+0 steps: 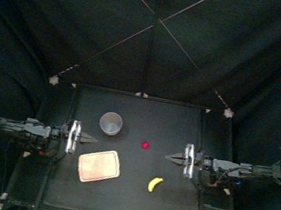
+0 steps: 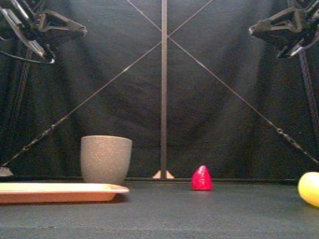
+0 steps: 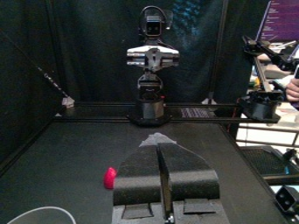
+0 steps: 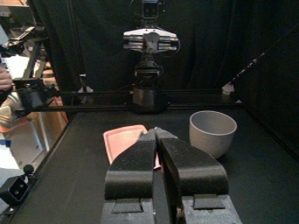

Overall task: Pick the banana then place it on the pink plate
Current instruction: Pick the banana

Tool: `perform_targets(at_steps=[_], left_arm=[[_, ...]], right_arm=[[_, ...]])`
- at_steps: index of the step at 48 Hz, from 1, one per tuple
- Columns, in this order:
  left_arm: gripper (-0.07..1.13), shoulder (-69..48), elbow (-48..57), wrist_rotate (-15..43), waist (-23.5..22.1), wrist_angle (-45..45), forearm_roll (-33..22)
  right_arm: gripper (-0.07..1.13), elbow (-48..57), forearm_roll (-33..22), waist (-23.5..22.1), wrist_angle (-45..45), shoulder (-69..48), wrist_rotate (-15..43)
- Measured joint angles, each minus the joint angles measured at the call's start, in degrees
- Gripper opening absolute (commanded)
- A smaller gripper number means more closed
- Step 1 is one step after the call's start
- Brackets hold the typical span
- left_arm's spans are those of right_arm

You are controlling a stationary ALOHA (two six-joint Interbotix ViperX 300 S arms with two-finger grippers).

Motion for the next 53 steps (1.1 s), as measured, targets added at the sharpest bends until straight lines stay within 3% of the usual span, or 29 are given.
perform_targets(at_steps=[18, 23, 33, 37, 45, 53], left_arm=[[-0.02, 1.1, 0.2, 0.0, 1.1, -0.3, -0.4], [-0.02, 1.1, 0.2, 0.0, 1.8, -1.1, -0.5], [-0.02, 1.1, 1.0, 0.1, 3.7, -4.4, -0.5], [-0.02, 1.1, 1.3, 0.1, 4.5, -4.9, -0.5], [-0.02, 1.1, 1.3, 0.1, 5.3, -5.2, -0.6], [-0.02, 1.1, 1.3, 0.1, 5.5, -5.2, -0.6]], right_arm=[[0.06, 0.2, -0.2, -0.2, 4.6, 13.4, 0.3], [0.26, -0.2, -0.1, 0.4, 5.2, 17.8, 0.4], [0.93, -0.2, 1.8, 4.6, 4.6, 18.9, 0.2], [1.07, -0.2, 4.2, 4.9, 4.0, 18.9, 0.3], [1.06, -0.4, 9.1, 6.0, 4.3, 19.9, 1.9], [1.06, -0.9, 11.3, 10.7, 9.1, 22.0, 2.6]])
